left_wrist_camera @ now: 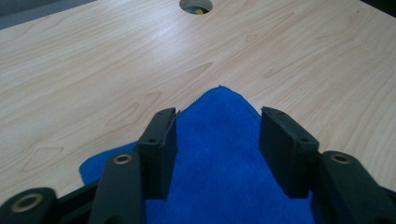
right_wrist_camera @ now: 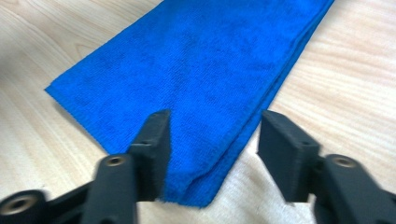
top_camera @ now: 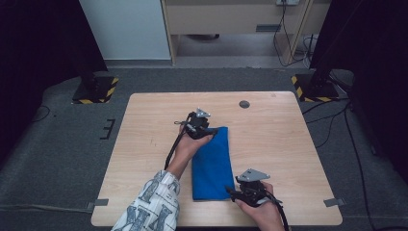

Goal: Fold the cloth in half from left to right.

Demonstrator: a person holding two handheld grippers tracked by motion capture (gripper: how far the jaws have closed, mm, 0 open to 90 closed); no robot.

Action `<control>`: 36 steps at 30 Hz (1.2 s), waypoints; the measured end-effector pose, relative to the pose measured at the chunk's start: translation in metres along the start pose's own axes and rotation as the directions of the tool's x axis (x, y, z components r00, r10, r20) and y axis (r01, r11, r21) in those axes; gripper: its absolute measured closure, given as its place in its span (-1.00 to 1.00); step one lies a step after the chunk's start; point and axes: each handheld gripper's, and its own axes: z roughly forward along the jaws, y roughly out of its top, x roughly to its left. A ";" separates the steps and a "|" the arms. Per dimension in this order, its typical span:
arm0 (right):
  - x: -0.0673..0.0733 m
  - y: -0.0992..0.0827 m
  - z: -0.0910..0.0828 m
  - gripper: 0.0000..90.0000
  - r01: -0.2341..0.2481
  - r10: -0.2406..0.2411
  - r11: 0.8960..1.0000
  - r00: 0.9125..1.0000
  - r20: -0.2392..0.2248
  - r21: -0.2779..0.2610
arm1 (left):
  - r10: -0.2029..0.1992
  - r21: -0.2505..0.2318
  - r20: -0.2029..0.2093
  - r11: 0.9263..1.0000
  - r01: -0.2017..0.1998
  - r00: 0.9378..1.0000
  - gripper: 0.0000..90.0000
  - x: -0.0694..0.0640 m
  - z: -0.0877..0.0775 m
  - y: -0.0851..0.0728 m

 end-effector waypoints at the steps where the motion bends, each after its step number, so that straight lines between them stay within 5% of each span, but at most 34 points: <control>1: 0.000 0.000 0.001 -0.12 0.012 -0.012 1.000 1.000 0.005 -0.001 | 0.001 -0.004 -0.003 1.000 -0.001 1.000 -0.05 0.000 -0.002 -0.001; 8: -0.008 0.000 0.004 -0.45 0.031 -0.031 0.999 0.999 0.033 -0.022 | 0.013 -0.014 0.005 1.000 -0.013 1.000 -0.38 0.001 -0.019 -0.011; 14: -0.015 0.000 0.006 -0.63 0.003 -0.002 1.000 0.999 0.035 -0.019 | 0.011 -0.009 -0.010 1.000 -0.011 1.000 -0.73 0.000 -0.025 -0.020; 16: -0.015 0.003 0.011 -0.66 -0.022 0.022 1.000 1.000 0.018 -0.001 | 0.013 -0.012 -0.001 1.000 -0.013 1.000 -0.76 0.001 -0.026 -0.021; 21: -0.010 0.019 0.021 -0.69 0.022 -0.022 1.000 1.000 0.002 0.003 | 0.018 -0.003 0.029 1.000 -0.018 0.999 -0.79 0.001 -0.026 -0.026; 36: -0.038 0.064 0.043 -0.77 0.015 -0.015 1.000 0.999 0.051 -0.001 | 0.028 0.016 0.020 0.999 -0.028 0.999 -0.79 0.016 -0.035 -0.032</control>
